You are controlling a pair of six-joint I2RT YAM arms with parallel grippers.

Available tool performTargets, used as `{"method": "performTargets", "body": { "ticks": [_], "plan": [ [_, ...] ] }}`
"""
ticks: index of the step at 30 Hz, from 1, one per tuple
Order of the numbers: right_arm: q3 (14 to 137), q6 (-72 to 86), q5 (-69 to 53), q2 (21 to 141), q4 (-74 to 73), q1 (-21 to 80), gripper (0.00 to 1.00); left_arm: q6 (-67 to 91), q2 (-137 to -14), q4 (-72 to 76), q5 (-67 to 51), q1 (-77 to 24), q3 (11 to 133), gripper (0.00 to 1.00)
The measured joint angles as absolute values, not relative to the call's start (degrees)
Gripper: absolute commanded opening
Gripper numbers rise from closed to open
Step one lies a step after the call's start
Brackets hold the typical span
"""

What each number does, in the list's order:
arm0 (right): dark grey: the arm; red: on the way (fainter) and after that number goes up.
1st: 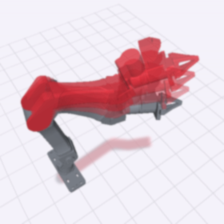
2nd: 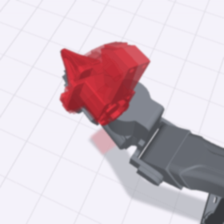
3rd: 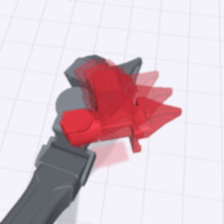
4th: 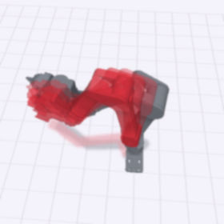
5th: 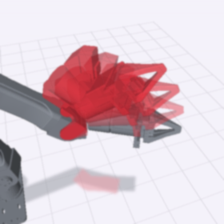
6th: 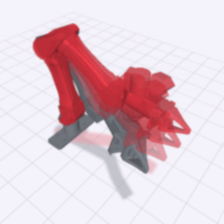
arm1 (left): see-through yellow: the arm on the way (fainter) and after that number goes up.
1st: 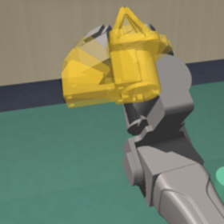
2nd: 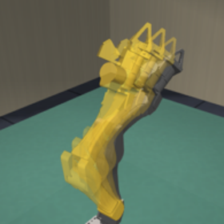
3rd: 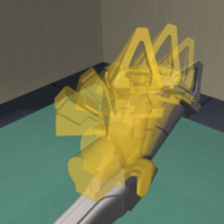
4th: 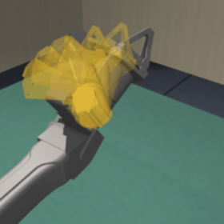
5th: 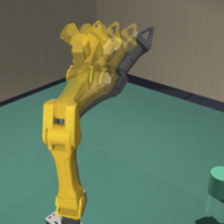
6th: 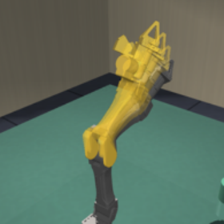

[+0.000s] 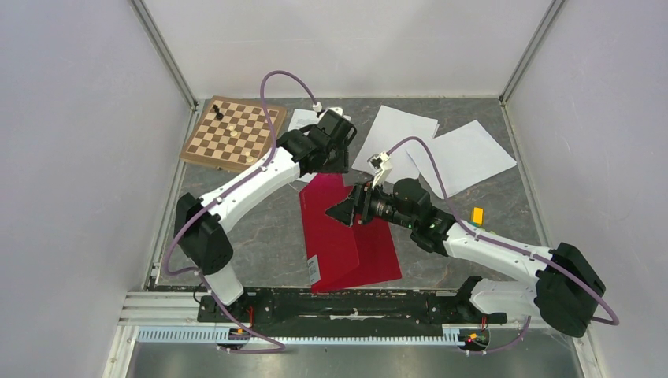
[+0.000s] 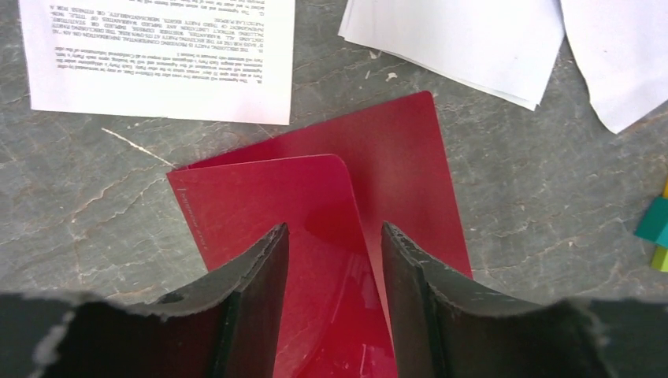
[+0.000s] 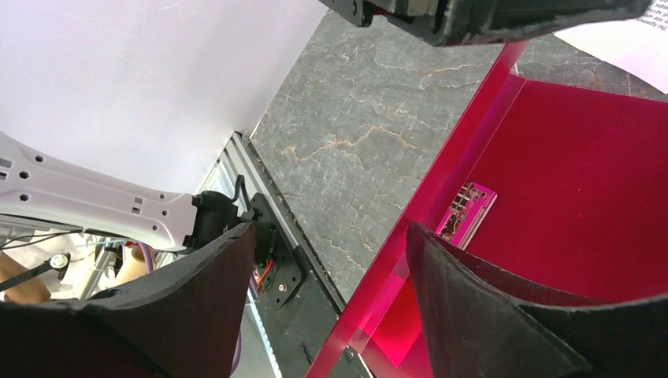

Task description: Put the files into the folder

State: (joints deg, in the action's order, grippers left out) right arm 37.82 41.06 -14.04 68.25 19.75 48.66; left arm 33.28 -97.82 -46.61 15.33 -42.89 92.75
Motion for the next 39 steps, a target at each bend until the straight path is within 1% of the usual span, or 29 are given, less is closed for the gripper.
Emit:
{"method": "performTargets", "body": {
  "ticks": [1, 5, 7, 9, 11, 15, 20, 24, 28, 35, 39],
  "plan": [
    [37.82, 40.93, -14.02, 68.25, 19.66, 48.66, 0.73, 33.26, -97.93, -46.81, 15.88, -42.89, 92.75, 0.46],
    [38.04, 40.69, -13.67, 68.36, 19.38, 48.82, 0.73, 33.06, -98.0, -47.11, 17.56, -42.89, 92.9, 0.25],
    [38.26, 40.47, -13.61, 68.36, 19.22, 48.93, 0.74, 32.88, -98.0, -47.31, 18.26, -42.89, 92.99, 0.17],
    [38.3, 40.34, -13.45, 68.36, 19.11, 48.93, 0.76, 32.86, -98.0, -47.7, 18.61, -42.89, 93.14, 0.09],
    [38.39, 39.99, -13.19, 68.31, 18.63, 48.99, 0.81, 32.8, -98.0, -48.03, 18.81, -42.89, 93.43, 0.03],
    [38.92, 38.44, -11.57, 66.81, 15.27, 48.99, 0.91, 32.64, -98.0, -48.66, 18.81, -42.87, 94.91, 0.02],
    [42.0, 34.92, -5.85, 60.23, 5.72, 48.1, 0.92, 33.54, -97.69, -48.84, 15.81, -42.83, 95.96, 0.02],
    [43.05, 33.32, -0.56, 54.43, -0.36, 44.49, 0.92, 36.25, -96.09, -48.71, 12.6, -42.74, 95.96, 0.02],
    [42.5, 32.64, 4.34, 51.64, -5.26, 41.98, 0.91, 40.56, -93.19, -47.53, 10.35, -42.06, 95.61, 0.02],
    [38.59, 31.51, 5.54, 55.88, -8.51, 41.93, 0.91, 47.2, -86.76, -42.28, 7.86, -37.93, 88.73, 0.02],
    [36.25, 31.18, 6.85, 61.58, -8.75, 43.86, 0.92, 49.71, -84.31, -36.4, 4.29, -33.93, 79.02, 0.02]
  ]
}}
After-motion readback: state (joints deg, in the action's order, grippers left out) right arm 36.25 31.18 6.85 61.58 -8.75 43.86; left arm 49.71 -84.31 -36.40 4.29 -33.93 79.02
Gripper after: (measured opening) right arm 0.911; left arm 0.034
